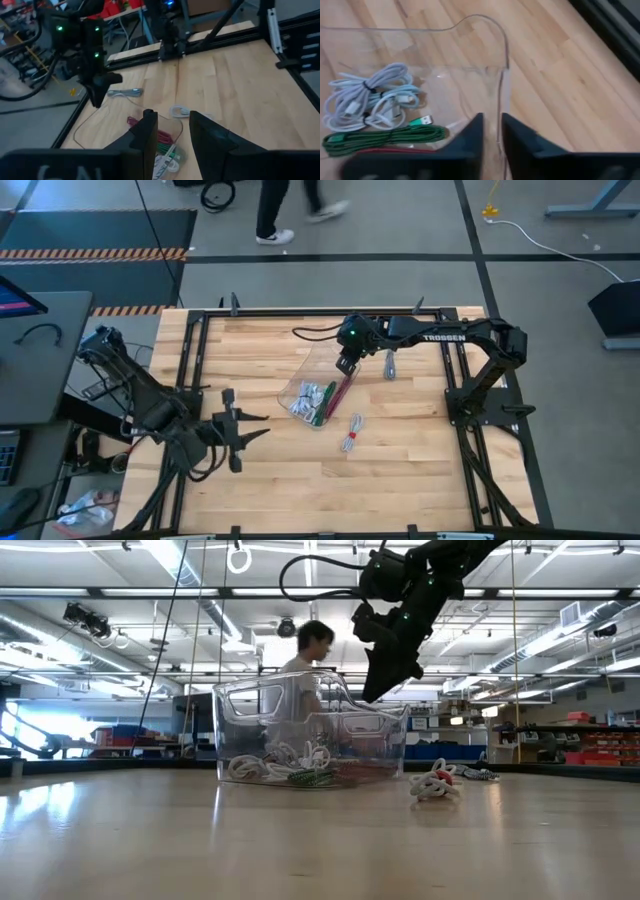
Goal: Pick and place USB-C Cables
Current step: Move the transparent bin to the center of the table
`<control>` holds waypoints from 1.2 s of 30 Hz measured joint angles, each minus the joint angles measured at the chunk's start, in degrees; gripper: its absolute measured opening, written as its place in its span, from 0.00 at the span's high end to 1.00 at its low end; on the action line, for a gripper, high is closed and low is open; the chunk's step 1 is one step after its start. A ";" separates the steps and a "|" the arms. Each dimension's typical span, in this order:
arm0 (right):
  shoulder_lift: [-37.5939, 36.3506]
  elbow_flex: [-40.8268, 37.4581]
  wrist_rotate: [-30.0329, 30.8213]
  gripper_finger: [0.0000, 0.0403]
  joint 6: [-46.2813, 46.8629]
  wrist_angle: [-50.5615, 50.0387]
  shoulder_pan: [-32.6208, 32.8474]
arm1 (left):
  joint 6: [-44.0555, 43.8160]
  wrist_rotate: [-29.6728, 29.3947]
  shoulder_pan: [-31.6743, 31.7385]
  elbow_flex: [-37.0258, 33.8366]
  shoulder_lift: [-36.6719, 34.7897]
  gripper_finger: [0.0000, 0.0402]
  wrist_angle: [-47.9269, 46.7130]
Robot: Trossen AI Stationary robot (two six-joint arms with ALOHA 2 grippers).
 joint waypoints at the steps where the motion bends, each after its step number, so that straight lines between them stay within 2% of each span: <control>1: 0.00 0.00 -0.13 0.85 -0.02 0.02 0.00 | -0.21 0.00 0.30 0.00 0.00 0.71 0.00; 3: 0.00 0.00 -0.18 0.96 -0.99 0.43 -0.19 | -0.19 0.00 0.79 0.00 0.00 0.71 -0.07; 4: 0.00 0.00 -0.19 0.97 -1.75 0.90 -0.38 | -0.17 -0.01 1.02 0.00 0.00 0.71 -0.26; 10: -0.02 0.04 2.80 0.97 -2.01 1.78 -3.75 | 0.30 0.02 3.12 0.00 0.00 0.71 -1.79; 13: -0.02 0.04 2.04 0.99 -2.05 1.60 -6.69 | 2.29 0.00 4.46 0.00 0.00 0.71 -1.84; 20: -0.04 0.04 -13.60 0.99 -1.44 0.01 -12.52 | 3.91 -0.47 10.40 -0.02 0.00 0.71 2.15; 27: -0.05 0.04 -28.45 0.99 1.35 -1.59 -13.56 | -3.97 -1.11 21.10 -0.02 0.00 0.71 7.63; 30: -0.07 0.04 -30.70 0.99 0.92 -0.16 -11.95 | -5.13 -1.09 25.50 -0.02 0.00 0.71 7.60; 36: -0.09 0.04 -30.78 0.99 -4.92 0.97 -9.77 | -8.85 -0.92 31.71 -0.02 0.00 0.71 7.62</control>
